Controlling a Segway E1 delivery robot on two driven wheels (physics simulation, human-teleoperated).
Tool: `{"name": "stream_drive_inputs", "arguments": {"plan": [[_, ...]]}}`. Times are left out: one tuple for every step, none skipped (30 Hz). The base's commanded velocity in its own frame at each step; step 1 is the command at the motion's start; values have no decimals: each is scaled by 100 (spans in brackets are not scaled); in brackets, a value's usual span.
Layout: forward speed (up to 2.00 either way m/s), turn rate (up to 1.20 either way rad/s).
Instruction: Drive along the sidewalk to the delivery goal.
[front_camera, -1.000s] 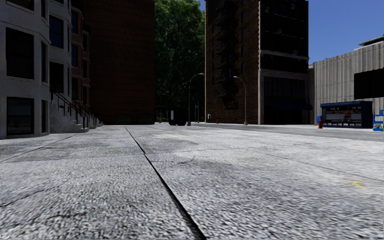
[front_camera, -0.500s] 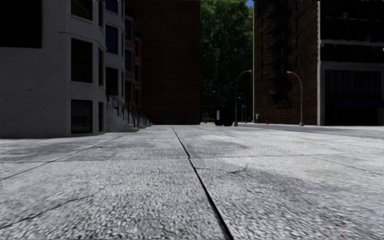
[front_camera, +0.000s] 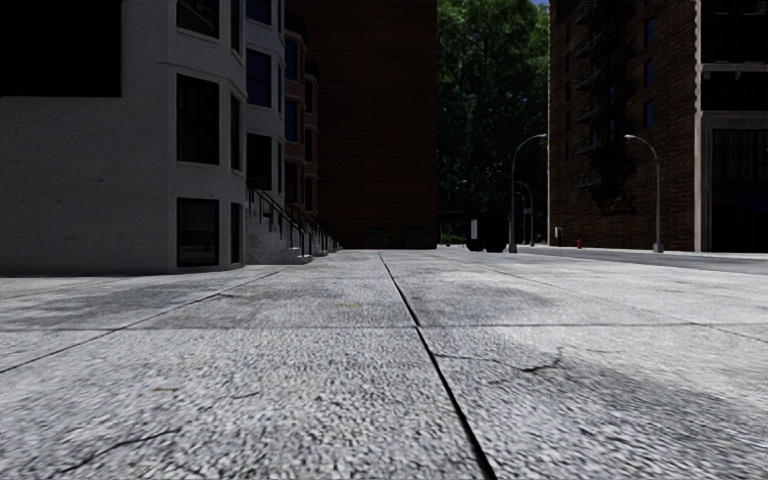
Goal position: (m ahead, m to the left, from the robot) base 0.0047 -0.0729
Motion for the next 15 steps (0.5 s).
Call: {"name": "stream_drive_inputs", "arguments": {"plan": [[0, 0], [0, 0], [0, 0], [0, 0], [0, 0], [0, 0], [0, 0], [0, 0], [0, 0], [0, 0], [0, 0], [0, 0], [0, 0], [0, 0], [0, 0]]}}
